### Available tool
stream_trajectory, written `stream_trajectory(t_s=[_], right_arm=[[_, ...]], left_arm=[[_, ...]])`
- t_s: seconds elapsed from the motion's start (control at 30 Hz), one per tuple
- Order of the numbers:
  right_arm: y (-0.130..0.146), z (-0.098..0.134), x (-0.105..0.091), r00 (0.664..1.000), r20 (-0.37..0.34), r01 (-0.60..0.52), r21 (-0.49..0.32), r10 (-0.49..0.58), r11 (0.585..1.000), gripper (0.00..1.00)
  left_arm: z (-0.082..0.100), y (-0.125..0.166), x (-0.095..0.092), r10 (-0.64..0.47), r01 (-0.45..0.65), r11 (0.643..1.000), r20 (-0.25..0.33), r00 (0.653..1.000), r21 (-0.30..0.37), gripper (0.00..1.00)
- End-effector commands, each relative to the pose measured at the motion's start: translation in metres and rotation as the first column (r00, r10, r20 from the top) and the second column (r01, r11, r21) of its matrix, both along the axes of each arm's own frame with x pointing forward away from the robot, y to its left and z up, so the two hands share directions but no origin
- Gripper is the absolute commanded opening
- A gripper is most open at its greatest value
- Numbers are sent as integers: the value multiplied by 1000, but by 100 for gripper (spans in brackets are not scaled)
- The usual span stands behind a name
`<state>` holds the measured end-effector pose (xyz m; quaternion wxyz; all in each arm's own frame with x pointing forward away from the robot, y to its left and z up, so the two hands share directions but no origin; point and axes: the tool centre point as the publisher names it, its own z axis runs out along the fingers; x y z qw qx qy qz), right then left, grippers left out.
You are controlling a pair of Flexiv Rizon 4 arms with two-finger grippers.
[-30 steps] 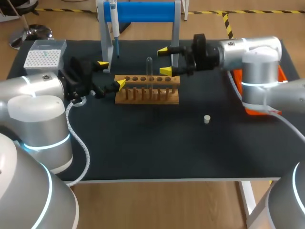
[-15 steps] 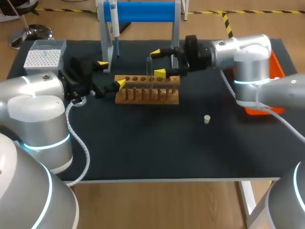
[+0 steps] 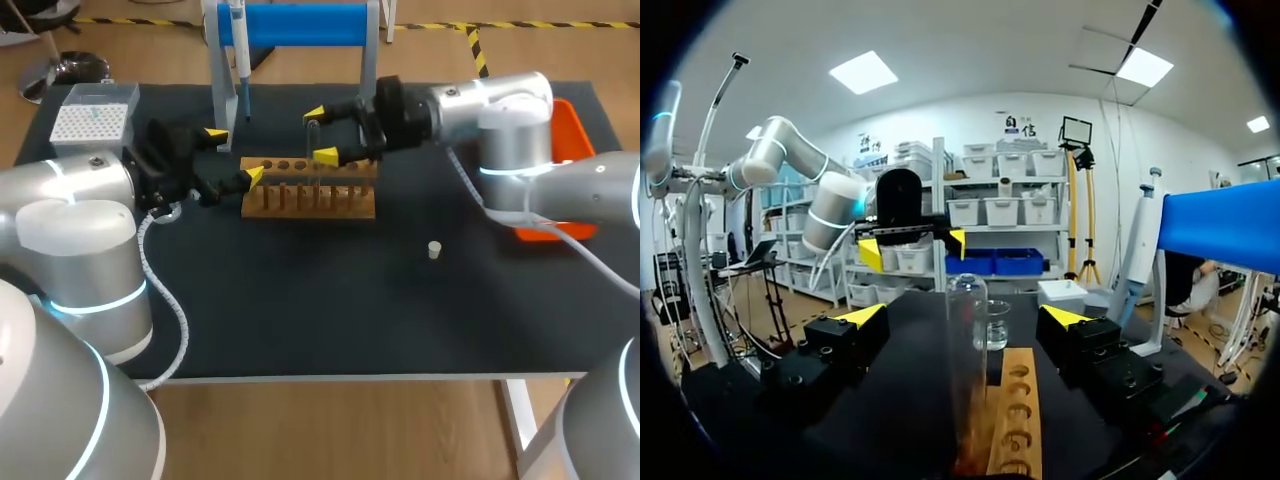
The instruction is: Invert the test tube, pick up the pipette, mount the tip to pipette, aspirate from beaker and dispense into the tube, eject the tip, return the pipette, and cap with the stopper.
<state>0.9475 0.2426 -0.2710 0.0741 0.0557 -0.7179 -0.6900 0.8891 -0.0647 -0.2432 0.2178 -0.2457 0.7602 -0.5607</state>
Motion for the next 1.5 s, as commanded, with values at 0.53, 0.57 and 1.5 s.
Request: stream_trajectory(t_s=[0.53,0.57,1.5], right_arm=[[10,-2,6,1000,-6,2,23,-2,1000,65],[11,-2,6,1000,-7,2,24,-2,1000,65],[11,6,4,1000,-13,11,40,-10,999,0]], left_arm=[[-2,-2,0,5,-5,1000,3,1000,-1,100],[-2,-2,0,5,-5,1000,3,1000,-1,100],[-2,-2,0,5,-5,1000,3,1000,-1,100]])
